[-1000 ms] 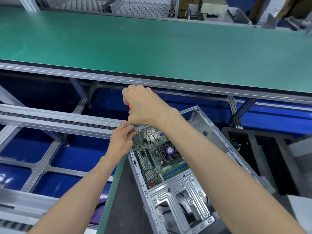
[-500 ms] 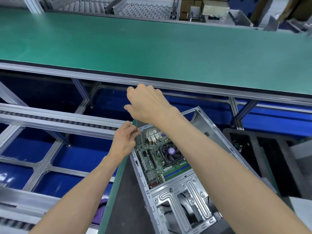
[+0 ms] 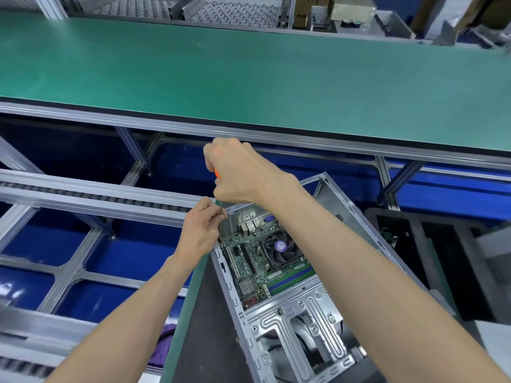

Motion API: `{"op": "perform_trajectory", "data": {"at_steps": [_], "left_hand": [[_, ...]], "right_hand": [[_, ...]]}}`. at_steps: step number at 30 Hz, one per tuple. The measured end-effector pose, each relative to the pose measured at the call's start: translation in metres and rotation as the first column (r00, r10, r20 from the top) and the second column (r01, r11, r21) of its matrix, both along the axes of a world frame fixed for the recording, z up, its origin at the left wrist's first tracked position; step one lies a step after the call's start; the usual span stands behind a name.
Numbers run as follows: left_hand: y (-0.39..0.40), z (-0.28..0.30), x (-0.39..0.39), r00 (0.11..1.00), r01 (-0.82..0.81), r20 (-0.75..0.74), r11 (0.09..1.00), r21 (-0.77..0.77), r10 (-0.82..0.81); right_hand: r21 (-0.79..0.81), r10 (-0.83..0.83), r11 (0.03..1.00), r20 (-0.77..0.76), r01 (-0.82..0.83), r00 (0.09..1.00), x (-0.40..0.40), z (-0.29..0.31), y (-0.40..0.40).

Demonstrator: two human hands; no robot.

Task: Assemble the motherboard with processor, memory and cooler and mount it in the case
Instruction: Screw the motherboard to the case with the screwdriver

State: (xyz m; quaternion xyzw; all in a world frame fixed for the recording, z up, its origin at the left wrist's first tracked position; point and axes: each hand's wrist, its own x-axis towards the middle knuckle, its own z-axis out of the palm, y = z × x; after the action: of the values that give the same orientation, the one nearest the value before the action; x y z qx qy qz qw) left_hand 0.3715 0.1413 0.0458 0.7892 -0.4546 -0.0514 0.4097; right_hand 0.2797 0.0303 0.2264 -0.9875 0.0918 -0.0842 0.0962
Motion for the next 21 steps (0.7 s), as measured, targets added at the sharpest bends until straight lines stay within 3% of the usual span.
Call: {"op": "perform_trajectory", "data": {"at_steps": [21], "left_hand": [[0.0044, 0.0003, 0.0004, 0.999, 0.04, -0.023, 0.999, -0.027, -0.041]], "right_hand": [[0.141, -0.087, 0.987, 0.067, 0.077, 0.994, -0.0095, -0.0075, -0.002]]}}
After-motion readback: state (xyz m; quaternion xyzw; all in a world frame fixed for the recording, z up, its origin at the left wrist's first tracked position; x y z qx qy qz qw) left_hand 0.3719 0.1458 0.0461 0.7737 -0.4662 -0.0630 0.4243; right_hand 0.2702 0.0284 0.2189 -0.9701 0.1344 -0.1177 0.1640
